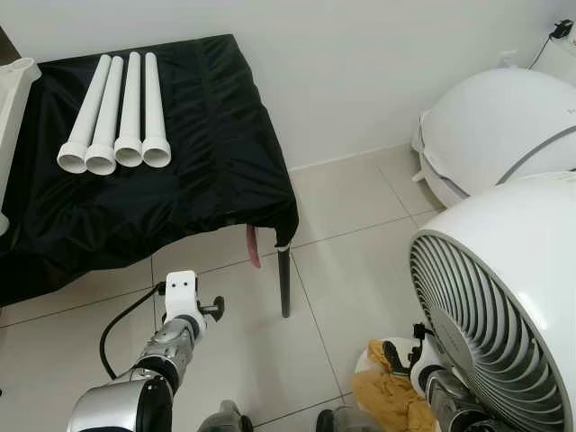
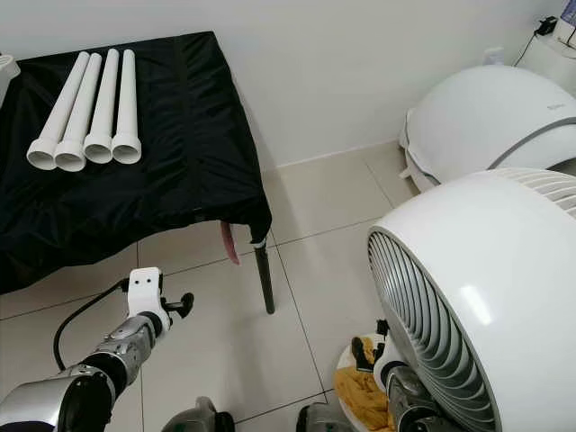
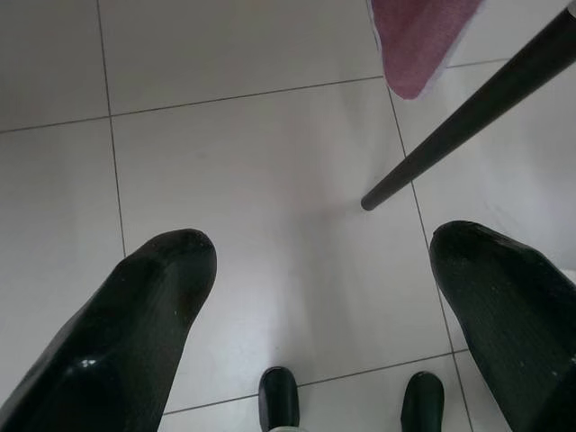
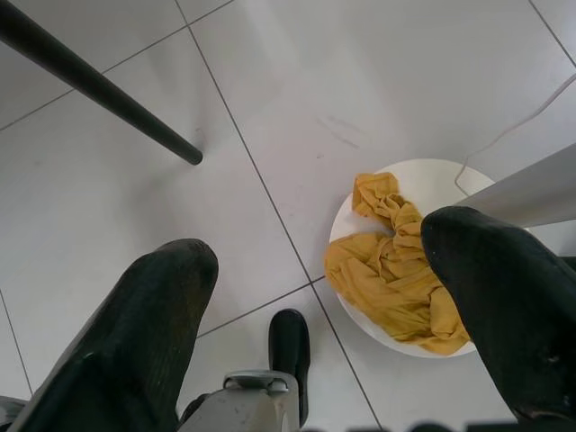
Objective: Building children table
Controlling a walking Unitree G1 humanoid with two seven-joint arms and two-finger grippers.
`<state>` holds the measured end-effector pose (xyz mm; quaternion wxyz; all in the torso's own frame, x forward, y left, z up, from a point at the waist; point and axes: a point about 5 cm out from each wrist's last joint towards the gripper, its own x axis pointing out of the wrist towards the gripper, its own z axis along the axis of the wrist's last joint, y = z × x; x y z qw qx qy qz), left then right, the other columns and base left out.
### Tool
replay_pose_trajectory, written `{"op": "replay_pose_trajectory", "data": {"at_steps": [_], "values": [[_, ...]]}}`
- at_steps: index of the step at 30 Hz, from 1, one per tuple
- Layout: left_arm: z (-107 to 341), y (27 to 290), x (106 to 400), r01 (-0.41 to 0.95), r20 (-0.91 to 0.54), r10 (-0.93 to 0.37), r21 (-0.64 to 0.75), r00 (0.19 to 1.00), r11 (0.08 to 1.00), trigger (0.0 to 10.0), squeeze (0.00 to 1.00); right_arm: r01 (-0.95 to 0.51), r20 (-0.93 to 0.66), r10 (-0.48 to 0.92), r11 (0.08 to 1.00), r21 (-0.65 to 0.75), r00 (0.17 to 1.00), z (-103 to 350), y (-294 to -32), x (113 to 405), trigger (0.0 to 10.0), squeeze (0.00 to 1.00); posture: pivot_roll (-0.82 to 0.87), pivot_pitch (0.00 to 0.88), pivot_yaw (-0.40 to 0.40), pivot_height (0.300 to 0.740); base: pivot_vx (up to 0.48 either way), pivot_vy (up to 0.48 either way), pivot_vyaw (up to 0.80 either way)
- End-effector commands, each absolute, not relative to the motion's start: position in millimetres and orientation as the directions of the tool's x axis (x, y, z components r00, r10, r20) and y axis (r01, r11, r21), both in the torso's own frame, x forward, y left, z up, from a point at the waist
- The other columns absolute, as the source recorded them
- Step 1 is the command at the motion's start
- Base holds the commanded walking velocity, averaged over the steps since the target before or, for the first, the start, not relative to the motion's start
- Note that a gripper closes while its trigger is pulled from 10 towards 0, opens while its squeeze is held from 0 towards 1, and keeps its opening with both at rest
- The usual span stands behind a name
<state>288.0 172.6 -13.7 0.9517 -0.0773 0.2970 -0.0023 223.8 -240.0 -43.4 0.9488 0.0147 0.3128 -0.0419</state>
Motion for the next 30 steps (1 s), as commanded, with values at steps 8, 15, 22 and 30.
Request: {"op": "replay_pose_trajectory", "data": {"at_steps": [8, 15, 22, 30], "values": [[-14.6, 179.4, 286.5, -0.082, -0.57, -0.012, -0.138, 0.822, 0.987, 10.0, 0.0, 0.084, -0.578, -0.072, 0.996, -0.005, 0.813, -40.9, -239.6, 226.8, 10.0, 0.0, -0.05, 0.07, 0.059, 0.74, 0.0, 0.127, 0.0], [-13.2, 181.9, 287.6, -0.086, -0.567, -0.006, -0.135, 0.824, 0.987, 10.0, 0.0, 0.093, -0.582, -0.081, 0.996, -0.01, 0.809, -42.1, -241.4, 224.3, 10.0, 0.0, -0.05, 0.073, 0.062, 0.74, 0.0, 0.292, 0.0], [-12.1, 182.2, 288.8, -0.082, -0.565, -0.006, -0.131, 0.825, 0.988, 10.0, 0.0, 0.104, -0.583, -0.092, 0.995, -0.013, 0.807, -42.3, -243.6, 223.0, 10.0, 0.0, -0.05, 0.075, 0.068, 0.74, 0.0, 0.381, 0.0], [-11.4, 182.4, 289.6, -0.08, -0.564, -0.007, -0.128, 0.826, 0.989, 10.0, 0.0, 0.106, -0.583, -0.095, 0.994, -0.015, 0.807, -42.2, -245.1, 222.4, 10.0, 0.0, -0.05, 0.079, 0.067, 0.74, 0.0, 0.381, 0.0]]}}
